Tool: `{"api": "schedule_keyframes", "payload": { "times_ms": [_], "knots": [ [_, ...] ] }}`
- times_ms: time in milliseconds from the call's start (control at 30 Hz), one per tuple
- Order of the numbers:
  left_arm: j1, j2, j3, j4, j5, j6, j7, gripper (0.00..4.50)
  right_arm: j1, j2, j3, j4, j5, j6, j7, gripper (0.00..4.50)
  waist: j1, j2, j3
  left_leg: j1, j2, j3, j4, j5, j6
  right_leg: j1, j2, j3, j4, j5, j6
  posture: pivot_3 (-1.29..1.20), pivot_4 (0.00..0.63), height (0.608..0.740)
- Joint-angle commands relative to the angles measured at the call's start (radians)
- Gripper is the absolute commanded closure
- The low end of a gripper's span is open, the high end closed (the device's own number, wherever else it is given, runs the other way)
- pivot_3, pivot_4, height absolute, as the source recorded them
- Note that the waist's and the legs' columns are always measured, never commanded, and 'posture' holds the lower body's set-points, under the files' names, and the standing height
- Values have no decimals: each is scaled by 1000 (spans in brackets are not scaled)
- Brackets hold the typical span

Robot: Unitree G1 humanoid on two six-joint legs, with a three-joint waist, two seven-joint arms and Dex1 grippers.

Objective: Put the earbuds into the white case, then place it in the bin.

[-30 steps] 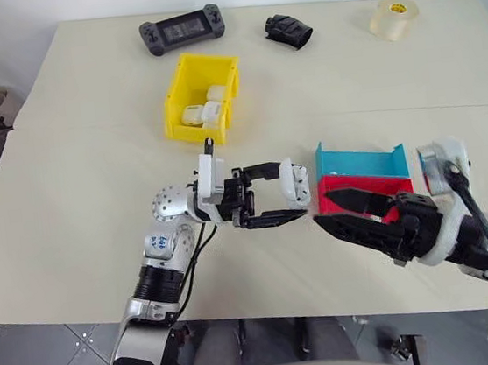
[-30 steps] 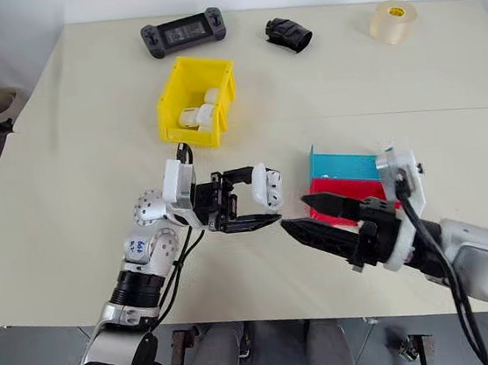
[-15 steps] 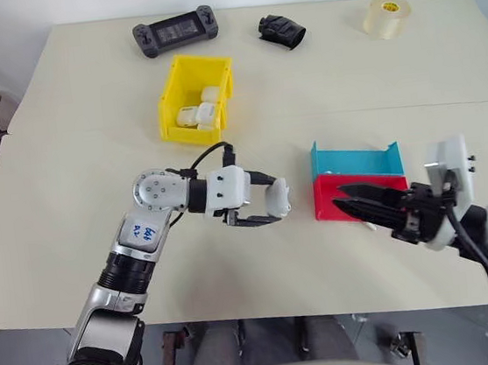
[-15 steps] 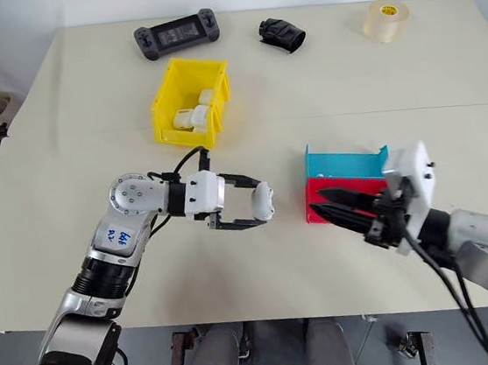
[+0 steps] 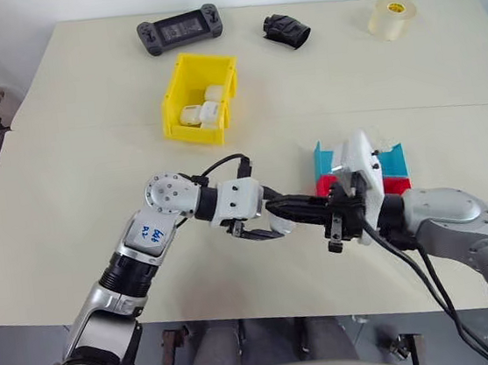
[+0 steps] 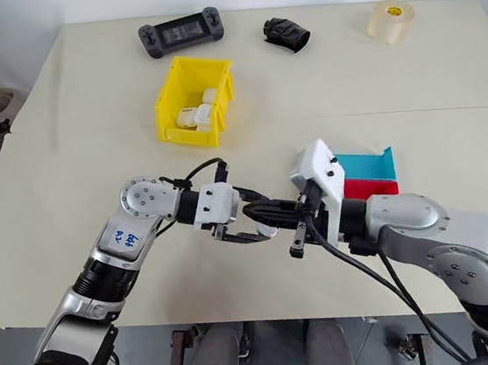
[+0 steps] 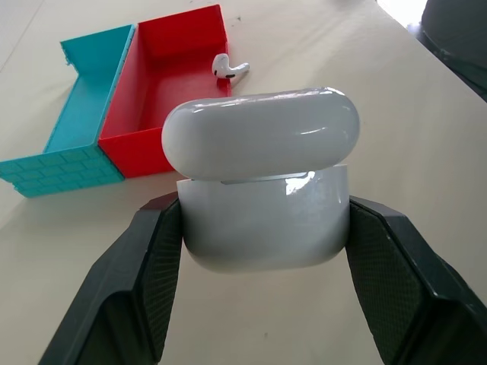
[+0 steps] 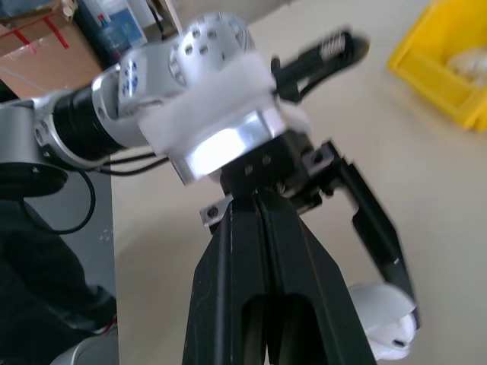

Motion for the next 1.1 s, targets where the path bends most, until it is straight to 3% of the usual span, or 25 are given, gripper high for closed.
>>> {"api": "schedule_keyframes", "payload": {
  "times_ms": [33,367,633,800,867,933,1100],
  "knots": [
    [-15,-7,24,-27,-30,-29,6,1668,21,-13,-3,1,-44,13,12,4470,0,0,0,0,0,0,0,0,0,0,0,0,0,0,0,0,150,740],
    [4,-6,74,-41,-78,-61,14,1668,190,-71,-139,62,-111,-42,189,4470,0,0,0,0,0,1,0,0,0,0,0,0,1,0,0,0,150,740],
    [49,16,101,-77,-104,-52,22,1668,281,-29,-181,85,-204,-131,257,4470,-2,0,0,0,0,1,0,0,0,0,1,0,2,0,0,0,150,740],
    [94,40,195,-62,-54,-84,178,1668,422,57,-325,59,-273,-371,388,4470,0,0,0,0,0,1,0,0,0,0,0,1,2,0,0,0,150,740],
    [110,18,274,-47,-43,-67,314,1668,480,91,-369,58,-317,-478,448,4470,3,0,0,0,0,1,1,0,0,0,0,1,2,0,1,0,150,740],
    [120,-30,364,-46,-60,13,475,1668,519,118,-403,58,-343,-528,450,4470,2,0,0,1,0,1,1,0,0,0,0,1,2,0,1,0,150,740],
    [69,-104,470,-3,-84,148,684,1668,554,159,-471,85,-408,-624,433,4470,1,0,0,2,0,1,1,0,-1,0,0,1,4,0,1,0,150,740]
  ]
}}
